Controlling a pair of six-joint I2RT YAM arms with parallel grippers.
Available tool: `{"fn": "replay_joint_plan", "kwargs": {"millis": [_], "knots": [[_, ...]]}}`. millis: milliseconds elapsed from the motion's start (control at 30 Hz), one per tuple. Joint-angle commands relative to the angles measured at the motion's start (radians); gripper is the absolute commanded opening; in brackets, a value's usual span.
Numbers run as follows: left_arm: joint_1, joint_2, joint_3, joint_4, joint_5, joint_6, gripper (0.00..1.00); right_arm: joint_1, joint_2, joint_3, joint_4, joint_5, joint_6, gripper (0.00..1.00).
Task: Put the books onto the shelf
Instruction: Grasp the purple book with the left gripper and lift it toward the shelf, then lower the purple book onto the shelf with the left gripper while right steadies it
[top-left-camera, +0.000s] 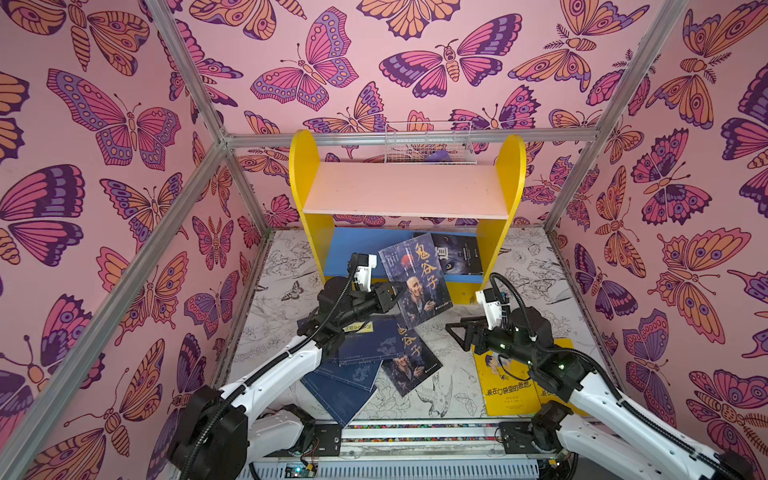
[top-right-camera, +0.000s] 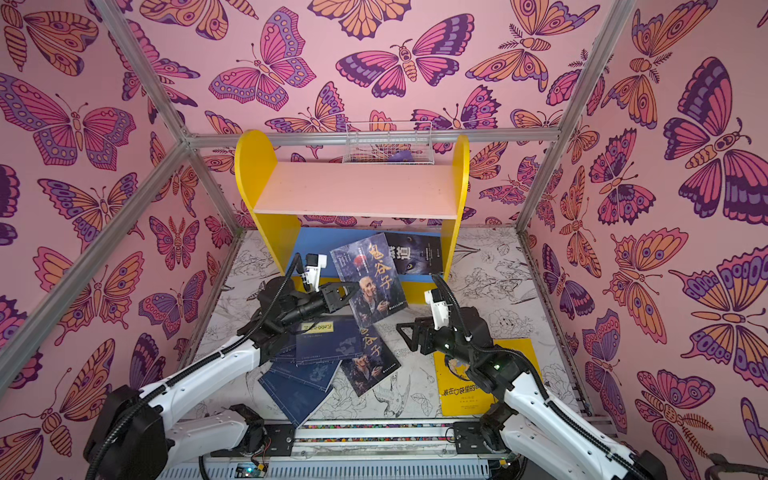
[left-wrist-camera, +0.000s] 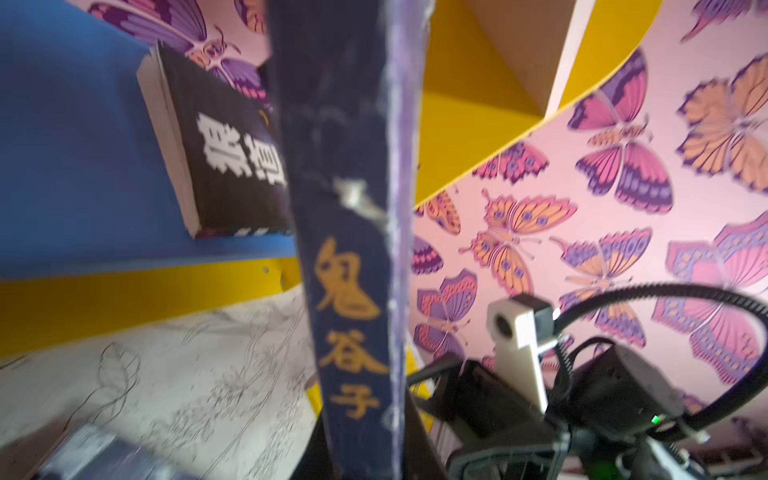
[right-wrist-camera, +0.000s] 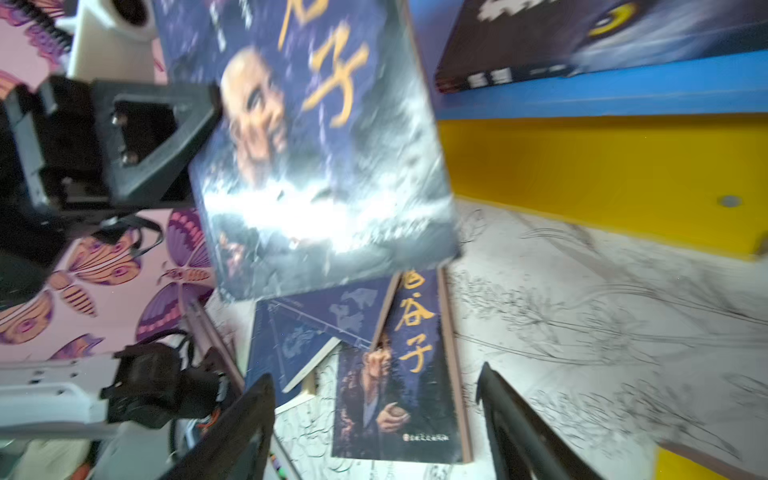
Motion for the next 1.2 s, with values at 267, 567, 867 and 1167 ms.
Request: {"fn": "replay_joint_plan", "kwargs": {"millis": [267,567,867,1167], "knots": [[-0.024,0.213,-0.053,0.769,-0.273,-0.433,0.0,0.032,0.232,0.136,0.497,-0.167,0.205,0.76],[-0.085,0.198,-0.099,0.795,-0.334,-0.41,0.0,0.033,0.304,0.086,0.674,-0.002,0.41,0.74],[-0.093,0.174,-0.123,0.8,-0.334,-0.399,0.0,0.033,0.273,0.046,0.651,0.137,0.428,0.73],[-0.113,0.147,-0.142,0.803,-0.326,-0.389,0.0,0.009,0.278,0.047,0.64,0.173,0.446,0.71]]}}
